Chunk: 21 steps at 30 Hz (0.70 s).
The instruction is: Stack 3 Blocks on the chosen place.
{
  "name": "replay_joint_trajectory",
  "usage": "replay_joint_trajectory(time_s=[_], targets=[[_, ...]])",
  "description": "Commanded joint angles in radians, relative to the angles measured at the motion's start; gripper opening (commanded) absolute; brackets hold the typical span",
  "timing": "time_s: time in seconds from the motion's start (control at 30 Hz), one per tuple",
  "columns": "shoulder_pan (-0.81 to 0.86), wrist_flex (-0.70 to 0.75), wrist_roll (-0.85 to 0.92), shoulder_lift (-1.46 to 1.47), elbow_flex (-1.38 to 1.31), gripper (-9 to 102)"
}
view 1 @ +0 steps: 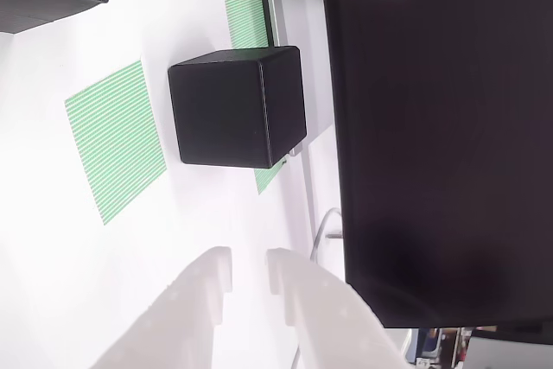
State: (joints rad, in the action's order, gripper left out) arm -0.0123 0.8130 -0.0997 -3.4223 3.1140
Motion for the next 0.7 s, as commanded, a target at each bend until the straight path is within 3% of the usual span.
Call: replay_joint_trajectory(time_s=[0.0, 0.67], targets=[[0.011, 0.003, 0.008, -0.014, 0.034, 0], [0.008, 0.003, 0.008, -0.014, 0.034, 0]])
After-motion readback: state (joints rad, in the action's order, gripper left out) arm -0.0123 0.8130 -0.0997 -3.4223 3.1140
